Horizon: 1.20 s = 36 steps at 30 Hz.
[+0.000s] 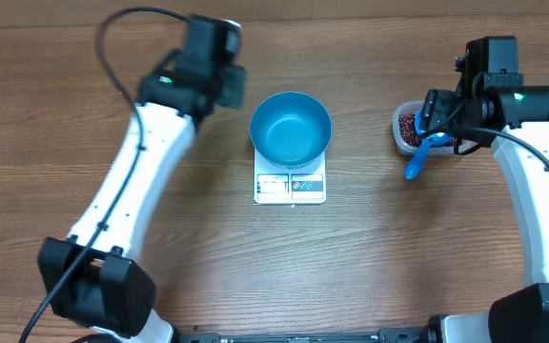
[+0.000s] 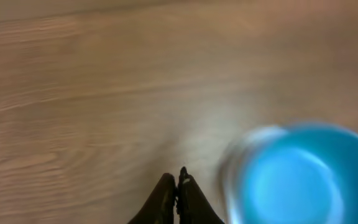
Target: Scoop item into bowl and weigh 150g on scale
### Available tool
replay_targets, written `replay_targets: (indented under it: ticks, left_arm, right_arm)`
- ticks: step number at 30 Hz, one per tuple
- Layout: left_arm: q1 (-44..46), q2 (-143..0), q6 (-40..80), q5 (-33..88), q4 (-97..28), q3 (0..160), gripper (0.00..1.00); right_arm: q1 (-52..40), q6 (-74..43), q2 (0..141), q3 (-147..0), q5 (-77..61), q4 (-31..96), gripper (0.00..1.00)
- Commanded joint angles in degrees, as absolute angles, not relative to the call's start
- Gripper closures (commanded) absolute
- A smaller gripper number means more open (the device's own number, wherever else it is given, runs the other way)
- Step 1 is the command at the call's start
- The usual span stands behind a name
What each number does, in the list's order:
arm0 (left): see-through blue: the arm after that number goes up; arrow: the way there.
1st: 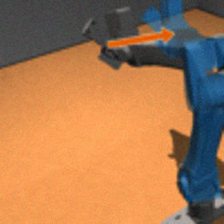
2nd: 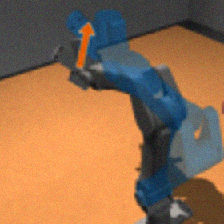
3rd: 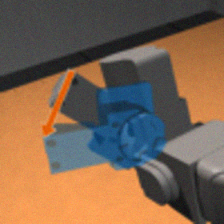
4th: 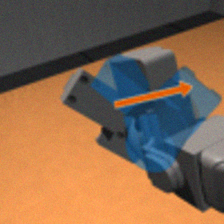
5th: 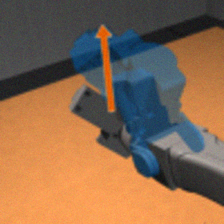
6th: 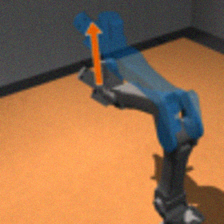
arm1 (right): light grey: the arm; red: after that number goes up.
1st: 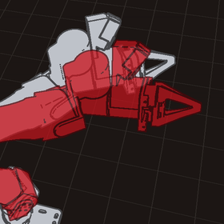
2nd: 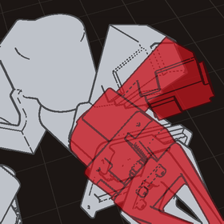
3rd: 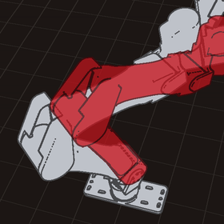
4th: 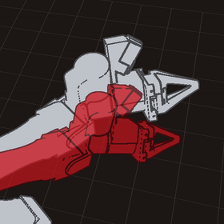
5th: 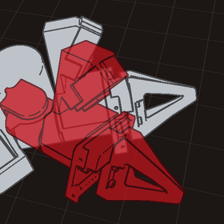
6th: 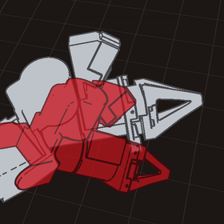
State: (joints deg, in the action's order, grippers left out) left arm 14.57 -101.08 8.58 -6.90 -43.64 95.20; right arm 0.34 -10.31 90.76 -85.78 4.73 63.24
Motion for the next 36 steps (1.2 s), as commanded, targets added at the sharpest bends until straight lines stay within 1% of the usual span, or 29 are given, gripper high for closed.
replay_targets:
  ticks: [1,3,4,5,7,8,10,11,12,16,18,22,27,28,30,33,35,36]
  left_arm:
    - [7.62,-101.58,14.37,-7.99,-41.93,96.27,0.81]
    - [4.38,-101.58,15.22,-7.88,-41.67,96.27,0.78]
    - [2.74,-101.58,15.42,-7.88,-41.67,96.27,0.72]
    - [1.52,-101.58,15.44,-7.88,-41.74,96.27,0.63]
    - [-1.34,-101.58,15.42,-7.9,-42.0,96.2,0.41]
    - [-2.31,-101.58,15.42,-7.9,-42.15,96.2,0.32]
    - [-4.36,-101.58,15.22,-7.92,-42.48,96.2,0.12]
    - [-5.28,-101.58,15.22,-7.92,-42.83,96.2,0.03]
    - [-5.82,-101.58,15.22,-7.9,-43.2,96.2,0.0]
    - [-6.9,-101.58,15.22,-7.9,-45.23,96.2,0.0]
    - [-6.87,-101.58,15.25,-7.86,-46.61,96.2,0.0]
    - [-6.7,-101.58,15.22,-4.12,-49.23,96.07,0.0]
    - [-6.68,-101.58,15.27,-1.43,-49.5,95.59,0.0]
    - [-6.7,-101.58,15.27,-1.43,-49.52,95.59,0.0]
    - [-6.7,-101.58,15.25,-1.43,-49.52,95.59,0.0]
    - [-6.7,-101.58,15.27,-1.43,-49.47,95.59,0.0]
    - [-6.7,-101.58,15.27,-1.45,-49.5,95.59,0.0]
    - [-6.7,-101.58,15.25,-1.45,-49.47,95.59,0.0]
  right_arm:
    - [0.45,-14.74,90.72,-85.78,4.84,65.8,0.25]
    - [0.45,-18.44,90.78,-85.54,4.84,67.88,0.23]
    - [0.47,-20.1,90.78,-85.17,4.8,69.28,0.21]
    - [0.45,-20.49,90.78,-84.82,4.69,69.95,0.19]
    - [0.73,-20.62,90.78,-83.02,4.08,71.88,0.14]
    - [1.08,-20.62,90.78,-82.24,3.49,72.16,0.11]
    - [3.22,-20.58,90.78,-79.24,0.95,71.64,0.07]
    - [5.13,-20.16,90.78,-77.06,-0.95,70.17,0.06]
    - [6.35,-18.63,90.78,-75.92,-3.2,69.08,0.06]
    - [14.15,-8.84,90.78,-70.28,-20.08,61.89,0.06]
    - [17.32,-5.02,90.78,-67.7,-24.21,58.52,0.07]
    - [18.98,-1.15,90.78,-63.29,-34.57,53.3,0.09]
    - [17.34,-2.7,90.78,-55.86,-36.27,43.99,0.16]
    - [17.3,-2.94,90.78,-52.9,-38.98,39.33,0.17]
    - [17.32,-2.94,90.78,-50.43,-39.51,33.87,0.21]
    - [17.32,-2.94,90.78,-48.84,-39.09,28.53,0.22]
    - [17.32,-2.96,90.78,-47.64,-39.09,24.12,0.32]
    - [17.32,-2.96,90.78,-47.11,-39.09,22.65,0.33]
